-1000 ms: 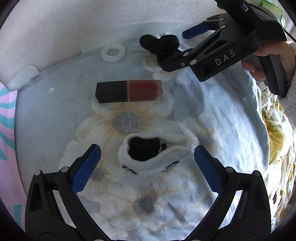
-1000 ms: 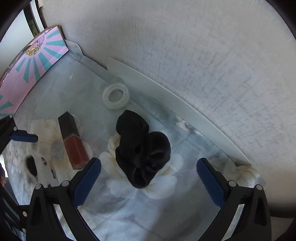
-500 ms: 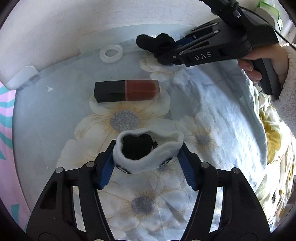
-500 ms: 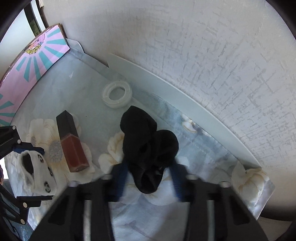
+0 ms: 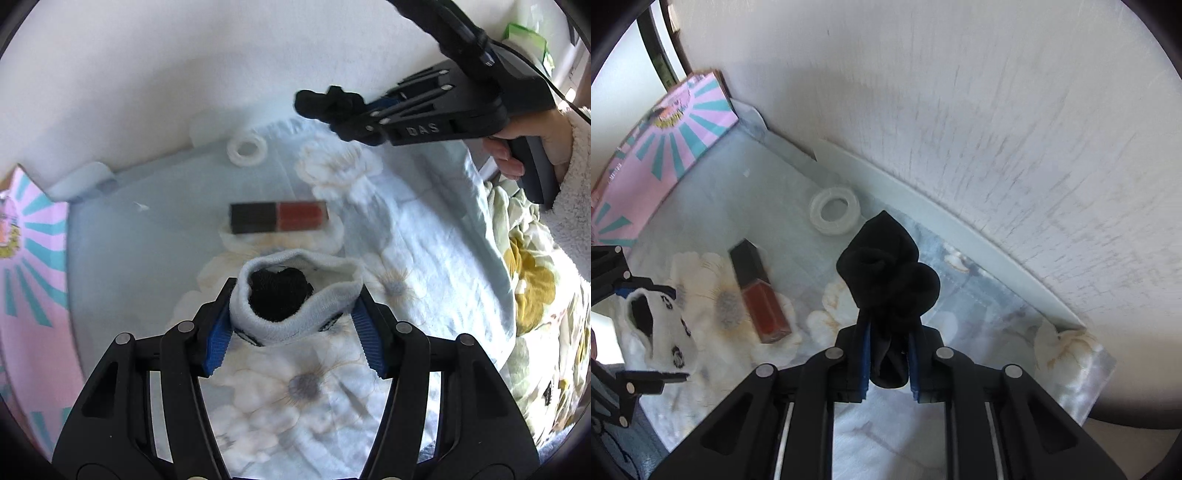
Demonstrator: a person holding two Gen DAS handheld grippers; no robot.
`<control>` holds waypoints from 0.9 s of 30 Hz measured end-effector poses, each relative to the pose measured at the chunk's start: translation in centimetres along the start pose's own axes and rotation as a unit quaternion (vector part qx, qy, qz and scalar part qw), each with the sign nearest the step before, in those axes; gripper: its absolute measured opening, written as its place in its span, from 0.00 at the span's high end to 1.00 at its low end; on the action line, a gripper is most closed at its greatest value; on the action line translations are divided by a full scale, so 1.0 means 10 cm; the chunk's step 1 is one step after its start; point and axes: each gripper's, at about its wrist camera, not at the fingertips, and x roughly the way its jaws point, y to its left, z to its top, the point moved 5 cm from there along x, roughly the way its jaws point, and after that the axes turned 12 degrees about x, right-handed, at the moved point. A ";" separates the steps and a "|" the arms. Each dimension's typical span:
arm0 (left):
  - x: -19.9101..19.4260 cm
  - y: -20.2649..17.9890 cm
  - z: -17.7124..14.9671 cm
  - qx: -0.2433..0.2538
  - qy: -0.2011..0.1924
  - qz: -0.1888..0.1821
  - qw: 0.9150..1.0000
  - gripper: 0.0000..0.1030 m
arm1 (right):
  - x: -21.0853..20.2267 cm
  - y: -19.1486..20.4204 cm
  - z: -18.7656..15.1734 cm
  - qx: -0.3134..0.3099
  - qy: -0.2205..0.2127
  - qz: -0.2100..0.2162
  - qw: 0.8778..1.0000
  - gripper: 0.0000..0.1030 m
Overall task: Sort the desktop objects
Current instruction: 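Lift the sock and black item and carry them over the box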
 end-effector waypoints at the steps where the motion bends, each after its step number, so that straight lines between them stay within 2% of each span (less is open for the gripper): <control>1: -0.08 0.04 0.01 -0.003 -0.003 0.004 1.000 0.45 | -0.04 -0.07 0.00 -0.001 -0.003 -0.001 1.000 0.85; 7: -0.41 0.45 0.02 -0.031 -0.023 0.027 0.999 0.45 | -0.52 -0.01 0.20 -0.005 -0.022 -0.003 1.000 0.86; 13: -0.90 0.86 -0.04 -0.062 -0.051 0.052 0.995 0.45 | -0.85 0.31 0.42 -0.038 -0.037 -0.010 0.999 0.86; 22: -1.49 1.52 -0.37 -0.115 -0.071 0.109 0.985 0.45 | -1.06 1.20 0.93 -0.095 -0.070 0.023 0.993 0.86; 27: -1.71 1.84 -0.60 -0.149 -0.074 0.129 0.978 0.45 | -1.03 1.77 1.16 -0.131 -0.075 0.050 0.987 0.86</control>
